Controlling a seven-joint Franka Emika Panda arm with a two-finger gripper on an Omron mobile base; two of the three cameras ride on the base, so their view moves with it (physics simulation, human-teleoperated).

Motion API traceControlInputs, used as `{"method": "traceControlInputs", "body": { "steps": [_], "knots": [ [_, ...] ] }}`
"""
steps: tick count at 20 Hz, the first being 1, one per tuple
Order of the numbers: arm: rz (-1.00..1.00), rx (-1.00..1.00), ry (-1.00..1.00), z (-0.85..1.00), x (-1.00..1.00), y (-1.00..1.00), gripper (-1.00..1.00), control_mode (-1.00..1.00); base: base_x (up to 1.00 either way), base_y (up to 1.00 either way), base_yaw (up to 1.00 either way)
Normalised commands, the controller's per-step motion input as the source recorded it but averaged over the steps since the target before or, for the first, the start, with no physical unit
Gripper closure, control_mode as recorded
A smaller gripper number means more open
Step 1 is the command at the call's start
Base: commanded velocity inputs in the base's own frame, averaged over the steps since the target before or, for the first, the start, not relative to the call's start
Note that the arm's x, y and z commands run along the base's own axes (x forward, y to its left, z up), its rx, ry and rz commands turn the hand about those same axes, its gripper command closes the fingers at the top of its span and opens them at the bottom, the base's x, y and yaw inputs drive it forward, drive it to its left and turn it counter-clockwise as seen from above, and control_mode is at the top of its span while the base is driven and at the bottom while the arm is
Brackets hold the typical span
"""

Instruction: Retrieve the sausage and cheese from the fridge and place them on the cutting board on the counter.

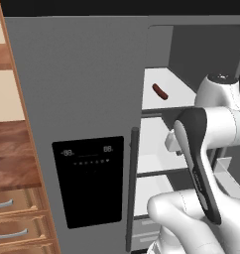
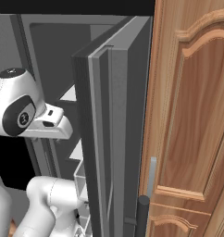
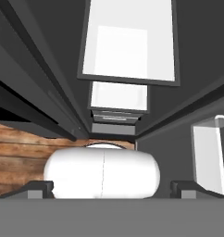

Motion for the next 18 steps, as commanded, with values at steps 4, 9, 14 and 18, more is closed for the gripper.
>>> {"method": "traceControlInputs", "body": {
  "steps": [4,9,14,18],
  "knots": [
    [-0.04,0.00,0.00,0.31,0.00,-0.27,-1.00,-1.00,0.00,0.00,0.00],
    [-0.06,0.00,0.00,0.24,0.20,-0.17,-1.00,-1.00,0.00,0.00,0.00],
    [-0.01,0.05,-0.15,0.10,0.41,0.00,-1.00,-1.00,0.00,0.00,0.00],
    [0.00,0.07,-0.20,0.01,0.38,0.00,-1.00,-1.00,0.00,0.00,0.00]
  ]
}}
